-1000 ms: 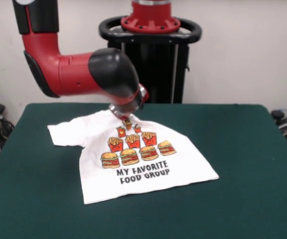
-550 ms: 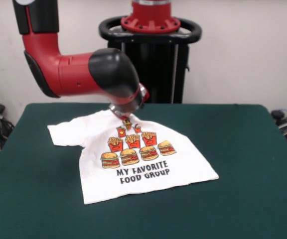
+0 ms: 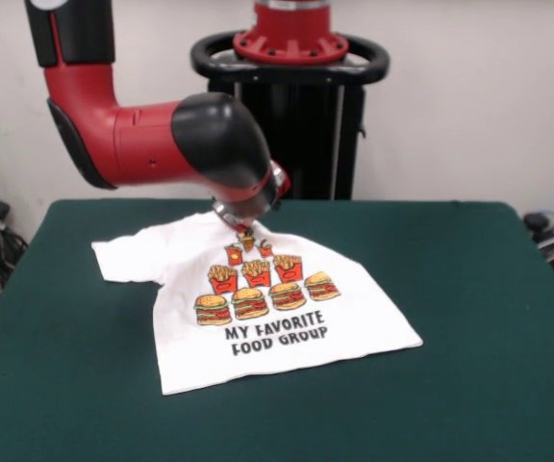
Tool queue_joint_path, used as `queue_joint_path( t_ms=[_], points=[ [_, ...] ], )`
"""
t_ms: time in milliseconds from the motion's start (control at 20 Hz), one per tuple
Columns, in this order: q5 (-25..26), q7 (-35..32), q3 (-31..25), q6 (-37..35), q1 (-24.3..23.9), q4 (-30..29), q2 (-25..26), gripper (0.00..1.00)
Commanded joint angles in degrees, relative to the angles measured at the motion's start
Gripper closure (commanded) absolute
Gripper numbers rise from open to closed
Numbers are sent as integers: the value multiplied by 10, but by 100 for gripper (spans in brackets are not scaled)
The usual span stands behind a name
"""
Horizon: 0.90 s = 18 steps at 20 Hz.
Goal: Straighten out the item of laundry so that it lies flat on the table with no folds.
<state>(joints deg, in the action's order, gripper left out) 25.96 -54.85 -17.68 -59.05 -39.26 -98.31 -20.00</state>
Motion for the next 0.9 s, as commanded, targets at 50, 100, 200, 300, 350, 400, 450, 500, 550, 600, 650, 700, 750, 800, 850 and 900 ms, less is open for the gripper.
queue_joint_path(
  t_ms=[50,100,200,300,350,400,450,500,550,600,650,700,750,800,850,900],
  points=[
    [-37,-26,-60,22,3,-3,-12,0],
    [-42,-29,-65,32,0,-12,-18,0],
    [-49,-34,-73,48,-4,-25,-29,0],
    [-50,-38,-74,56,-3,-32,-38,0],
    [-45,-41,-73,70,0,-32,-42,0],
    [-40,-43,-72,77,2,-31,-45,0],
    [-26,-43,-70,94,5,-43,-59,0],
    [-22,-44,-70,101,6,-44,-62,0],
    [-13,-45,-65,108,9,-45,-69,0],
    [-11,-46,-63,111,11,-45,-73,0],
    [-4,-48,-59,117,17,-47,-79,0],
    [-1,-49,-57,125,19,-48,-84,0],
    [1,-50,-54,132,22,-49,-88,0],
    [5,-52,-52,144,24,-49,-92,0],
    [8,-54,-50,156,26,-48,-96,0],
    [12,-54,-47,169,28,-48,-99,0]
  ],
)
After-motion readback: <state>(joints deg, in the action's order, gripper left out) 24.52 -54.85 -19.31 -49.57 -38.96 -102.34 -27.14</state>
